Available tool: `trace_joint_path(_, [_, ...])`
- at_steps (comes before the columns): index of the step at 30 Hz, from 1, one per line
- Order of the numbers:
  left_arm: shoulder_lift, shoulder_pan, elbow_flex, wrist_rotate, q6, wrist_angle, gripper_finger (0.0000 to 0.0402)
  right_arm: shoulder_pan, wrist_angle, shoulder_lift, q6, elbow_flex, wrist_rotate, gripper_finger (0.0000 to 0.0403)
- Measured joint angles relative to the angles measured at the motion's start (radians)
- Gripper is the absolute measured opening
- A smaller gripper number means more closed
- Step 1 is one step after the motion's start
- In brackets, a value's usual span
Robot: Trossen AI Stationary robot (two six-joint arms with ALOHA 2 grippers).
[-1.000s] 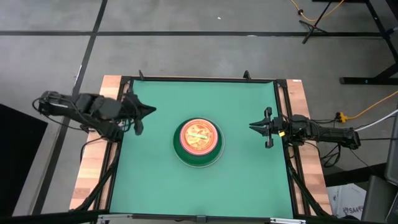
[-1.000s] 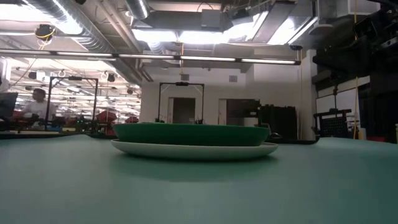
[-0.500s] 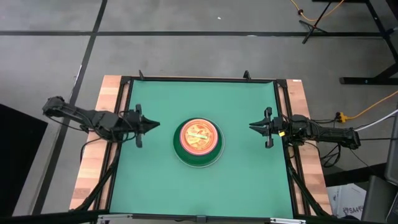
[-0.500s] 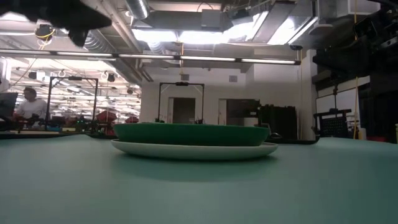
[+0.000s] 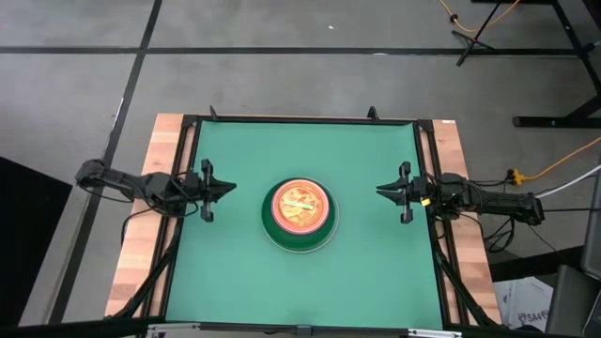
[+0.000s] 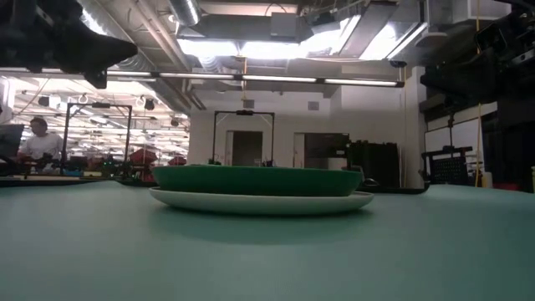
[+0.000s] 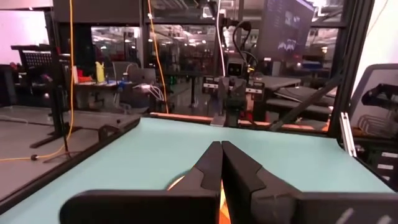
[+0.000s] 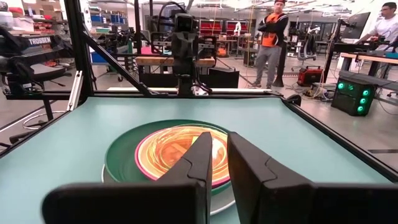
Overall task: Stack plastic plates
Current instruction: Return to Home Position
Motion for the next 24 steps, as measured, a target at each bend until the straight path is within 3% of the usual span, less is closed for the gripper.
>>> trace_joint_path(5, [-0.078, 0.054, -0.034, 0.049, 0.002, -0.035, 0.0, 0.0, 0.0, 0.0, 0.0, 0.0, 0.0, 0.004])
trace_joint_path(12, [-0.097, 0.125, -0.034, 0.134, 0.026, -0.055, 0.0, 0.0, 0.0, 0.0, 0.0, 0.0, 0.0, 0.004])
trace_joint_path(24, [-0.096, 0.186, -0.033, 0.142, 0.039, -0.148, 0.0, 0.0, 0.0, 0.0, 0.0, 0.0, 0.0, 0.004])
